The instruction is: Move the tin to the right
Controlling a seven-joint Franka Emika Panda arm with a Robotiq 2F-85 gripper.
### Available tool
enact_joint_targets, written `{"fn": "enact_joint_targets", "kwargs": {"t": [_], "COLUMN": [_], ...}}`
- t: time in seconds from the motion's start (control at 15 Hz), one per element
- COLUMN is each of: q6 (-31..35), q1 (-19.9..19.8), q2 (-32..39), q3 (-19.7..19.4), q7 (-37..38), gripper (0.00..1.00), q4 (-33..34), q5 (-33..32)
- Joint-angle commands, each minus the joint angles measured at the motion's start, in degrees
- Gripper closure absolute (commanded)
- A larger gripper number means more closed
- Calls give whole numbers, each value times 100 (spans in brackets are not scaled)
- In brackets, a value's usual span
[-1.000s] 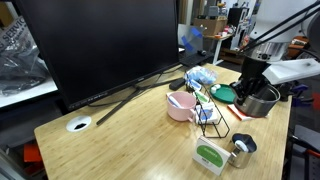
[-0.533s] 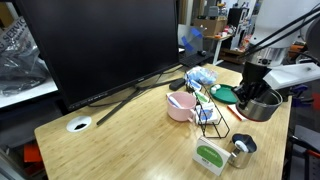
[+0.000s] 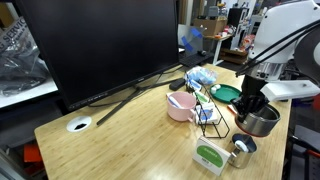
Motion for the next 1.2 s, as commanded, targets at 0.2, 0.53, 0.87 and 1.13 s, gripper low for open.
{"fn": "enact_joint_targets", "kwargs": {"t": [0.2,0.53,0.87,1.13], "q6": [527,688,777,745], "q1": [42,-31,-126,-88], "q2": [257,510,740,783], "q3": [-315,-371,-409,-482], "q7": [-1010,-914,11,194], "gripper": [98,98,98,98], "q4": [-246,-172,-171,-170], "q5": [1150,1050,-68,-223]}}
